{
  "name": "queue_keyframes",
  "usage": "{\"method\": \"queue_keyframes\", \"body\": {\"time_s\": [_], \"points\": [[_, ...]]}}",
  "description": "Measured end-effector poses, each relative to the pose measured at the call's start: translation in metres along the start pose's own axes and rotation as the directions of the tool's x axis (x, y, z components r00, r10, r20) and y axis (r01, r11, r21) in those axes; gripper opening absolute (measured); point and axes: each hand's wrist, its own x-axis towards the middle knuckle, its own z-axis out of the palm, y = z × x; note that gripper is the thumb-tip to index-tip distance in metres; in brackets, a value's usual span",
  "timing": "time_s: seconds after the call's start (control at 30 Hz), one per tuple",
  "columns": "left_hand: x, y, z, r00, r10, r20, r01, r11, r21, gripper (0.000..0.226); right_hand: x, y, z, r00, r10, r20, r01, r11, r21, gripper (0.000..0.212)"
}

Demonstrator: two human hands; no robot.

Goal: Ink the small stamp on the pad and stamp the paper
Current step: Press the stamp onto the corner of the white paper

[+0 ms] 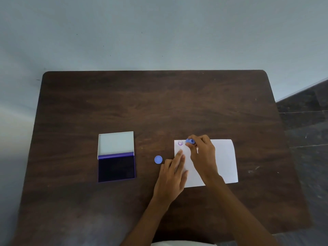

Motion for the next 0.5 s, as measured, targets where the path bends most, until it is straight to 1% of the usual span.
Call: {"method": "queue_keyframes", "body": {"time_s": [0.1,0.23,0.27,0.33,0.37,0.4,0.43,0.5], "points": [[0.001,0.001,-0.003,0.999,-0.015,0.042,0.015,1.000,-0.008,0.047,0.000,0.001,0.001,1.000,0.002,0.014,-0.002,1.000,-0.002,0.028],[0.001,0.002,-0.005,0.998,-0.021,0.063,0.024,0.999,-0.042,0.046,-0.001,0.003,0.005,0.997,0.052,0.058,-0.054,0.998,0.034,0.028],[0.000,0.000,-0.003,0.999,-0.002,0.052,0.005,0.999,-0.054,0.047,-0.002,0.002,0.005,0.994,0.096,0.055,-0.101,0.991,0.085,0.025],[-0.001,0.000,-0.002,0.999,0.009,0.051,-0.006,0.998,-0.061,0.048,-0.005,0.003,0.009,0.987,0.152,0.044,-0.158,0.966,0.204,0.017],[0.000,0.002,-0.005,0.997,-0.003,0.079,0.008,0.998,-0.063,0.047,-0.005,0.002,0.012,0.984,0.174,0.035,-0.178,0.956,0.233,0.014],[-0.001,-0.001,0.002,0.999,0.012,0.042,-0.010,0.999,-0.049,0.046,-0.005,0.000,0.013,0.981,0.190,0.028,-0.191,0.948,0.253,0.010],[0.000,-0.001,0.002,0.999,0.014,0.050,-0.012,0.999,-0.036,0.045,-0.005,0.001,0.016,0.975,0.221,-0.001,-0.212,0.939,0.270,0.006],[-0.002,0.000,0.002,0.999,0.015,0.049,-0.014,1.000,-0.015,0.043,-0.003,-0.002,0.019,0.968,0.247,-0.046,-0.230,0.946,0.228,0.014]]}}
